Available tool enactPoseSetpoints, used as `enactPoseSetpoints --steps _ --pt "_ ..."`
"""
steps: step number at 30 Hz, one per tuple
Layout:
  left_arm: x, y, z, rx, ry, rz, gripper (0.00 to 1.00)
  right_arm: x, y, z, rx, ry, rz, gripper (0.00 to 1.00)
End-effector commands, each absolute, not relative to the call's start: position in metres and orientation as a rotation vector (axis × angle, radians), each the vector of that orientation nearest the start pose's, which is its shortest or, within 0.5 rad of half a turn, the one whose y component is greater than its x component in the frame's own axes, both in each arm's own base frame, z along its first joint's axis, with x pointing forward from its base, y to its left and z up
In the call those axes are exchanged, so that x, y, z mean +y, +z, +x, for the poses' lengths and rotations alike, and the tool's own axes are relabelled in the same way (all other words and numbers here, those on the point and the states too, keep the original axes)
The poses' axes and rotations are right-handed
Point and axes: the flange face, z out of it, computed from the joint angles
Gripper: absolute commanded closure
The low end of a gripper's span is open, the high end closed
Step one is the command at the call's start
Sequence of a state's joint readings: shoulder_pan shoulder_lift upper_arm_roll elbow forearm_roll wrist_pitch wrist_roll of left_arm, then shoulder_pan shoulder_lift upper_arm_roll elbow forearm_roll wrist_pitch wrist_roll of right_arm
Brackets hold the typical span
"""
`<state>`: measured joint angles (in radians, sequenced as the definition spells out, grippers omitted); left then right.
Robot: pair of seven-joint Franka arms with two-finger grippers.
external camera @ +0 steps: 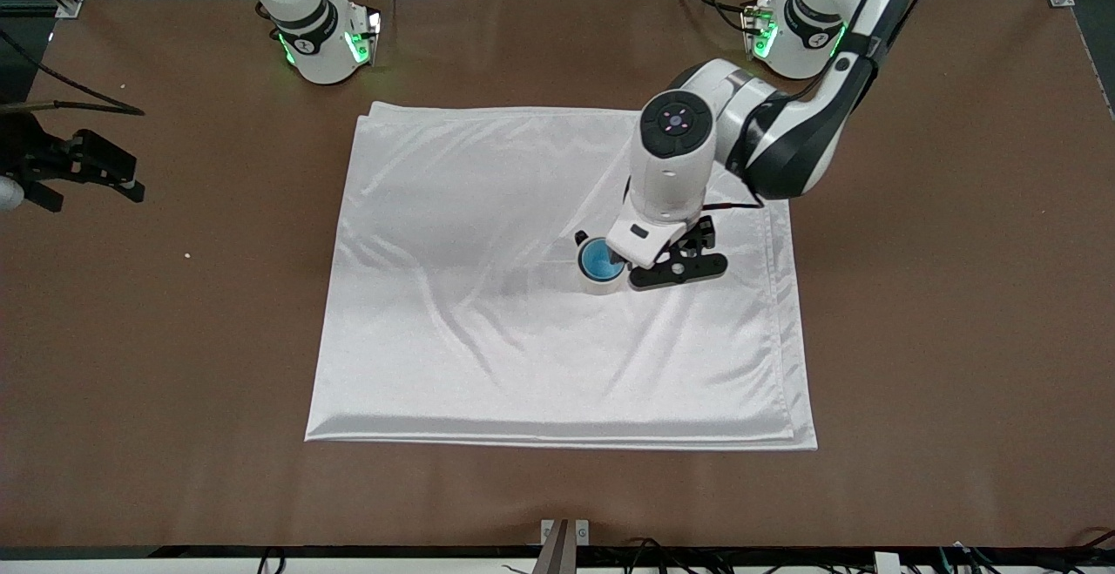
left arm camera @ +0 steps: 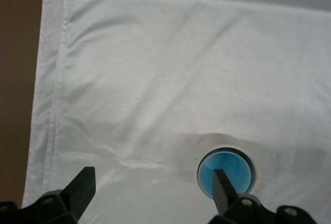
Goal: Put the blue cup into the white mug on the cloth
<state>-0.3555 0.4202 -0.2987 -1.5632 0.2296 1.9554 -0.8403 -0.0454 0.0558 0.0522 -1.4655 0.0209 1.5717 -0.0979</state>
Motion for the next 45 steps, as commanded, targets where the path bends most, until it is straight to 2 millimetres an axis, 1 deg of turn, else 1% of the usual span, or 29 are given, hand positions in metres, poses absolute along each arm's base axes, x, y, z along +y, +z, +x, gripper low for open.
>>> enactPoseSetpoints --steps 1,5,10,14,18,20,22,25,26,28,32,36,38,39,45 --pt "-0.319 0.449 0.539 -0.114 -0.040 -3.067 0.00 0.003 0.643 0.566 -0.179 -0.094 -3.100 0.00" --pt "-0.280 0.475 0.537 -0.061 0.004 -3.085 0.00 0.004 0.643 0.566 -0.181 -0.094 -3.100 0.00" --pt "-0.233 0.513 0.536 0.033 0.013 -3.088 0.00 0.002 0.643 0.566 -0.174 -0.094 -3.100 0.00" --pt "-0.203 0.537 0.533 0.057 0.018 -3.097 0.00 0.000 0.643 0.566 -0.170 -0.094 -3.107 0.00" --pt "-0.171 0.558 0.532 0.071 -0.003 -3.104 0.00 -0.001 0.643 0.566 -0.158 -0.086 -3.113 0.00" --pt "-0.154 0.569 0.530 0.086 -0.004 -3.107 0.00 -0.006 0.643 0.565 -0.144 -0.084 -3.114 0.00" --pt "-0.146 0.575 0.528 0.097 0.008 -3.105 0.00 -0.007 0.643 0.564 -0.120 -0.076 -3.115 0.00" --pt "-0.127 0.584 0.533 0.059 -0.013 -3.111 0.00 -0.007 0.642 0.563 -0.016 -0.061 -3.117 0.00" --pt "-0.124 0.590 0.536 0.056 -0.031 -3.114 0.00 -0.007 0.642 0.563 0.009 -0.058 -3.117 0.00" --pt "-0.123 0.602 0.541 0.096 -0.068 -3.116 0.00 -0.007 0.642 0.562 0.021 -0.055 -3.117 0.00" --pt "-0.111 0.613 0.545 0.107 -0.098 -3.117 0.00 -0.007 0.642 0.562 0.019 -0.053 -3.123 0.00" --pt "-0.107 0.617 0.547 0.091 -0.106 -3.134 0.00 -0.008 0.642 0.562 0.014 -0.053 -3.129 0.00" --pt "-0.094 0.617 0.550 0.058 -0.103 -3.156 0.00 -0.008 0.642 0.562 -0.003 -0.053 -3.132 0.00" --pt "-0.090 0.619 0.551 0.050 -0.107 -3.164 0.00 -0.009 0.642 0.562 -0.019 -0.056 -3.136 0.00" --pt "-0.089 0.622 0.552 0.040 -0.114 -3.166 0.00 -0.009 0.642 0.562 -0.041 -0.056 -3.140 0.00"
